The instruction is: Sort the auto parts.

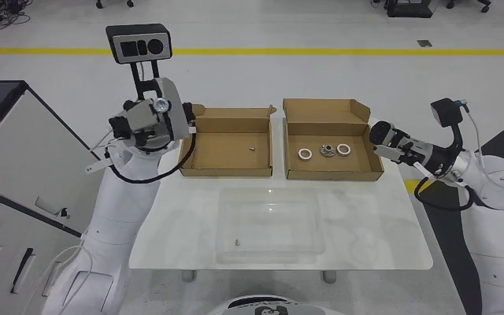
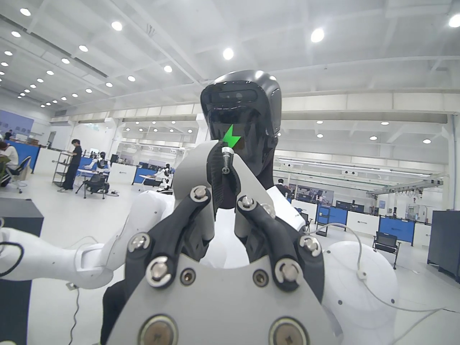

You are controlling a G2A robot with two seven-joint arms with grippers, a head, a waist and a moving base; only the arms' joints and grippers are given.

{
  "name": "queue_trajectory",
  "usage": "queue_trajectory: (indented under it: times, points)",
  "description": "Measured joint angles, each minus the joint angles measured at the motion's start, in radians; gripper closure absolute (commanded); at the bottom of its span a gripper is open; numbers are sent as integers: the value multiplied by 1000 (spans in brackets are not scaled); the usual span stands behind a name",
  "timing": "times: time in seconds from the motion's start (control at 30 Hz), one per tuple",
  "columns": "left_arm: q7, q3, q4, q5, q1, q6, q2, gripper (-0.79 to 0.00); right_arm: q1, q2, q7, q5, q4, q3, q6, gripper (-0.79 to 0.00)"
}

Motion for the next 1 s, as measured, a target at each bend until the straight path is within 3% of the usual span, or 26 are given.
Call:
queue_trajectory:
  times: [0.2, 0.4, 0.8, 1.0]
  points:
    - [-27, -23, 46, 112, 5, 28, -35, 0, 0, 0, 0, 0, 0, 0, 0, -785]
    - [-3, -28, 73, 257, 9, 3, -47, 0, 0, 0, 0, 0, 0, 0, 0, -785]
    - [-44, -50, 25, 57, 25, 44, -93, 0, 0, 0, 0, 0, 0, 0, 0, -785]
    - [-88, -89, 29, 69, 29, 88, -127, 0, 0, 0, 0, 0, 0, 0, 0, -785]
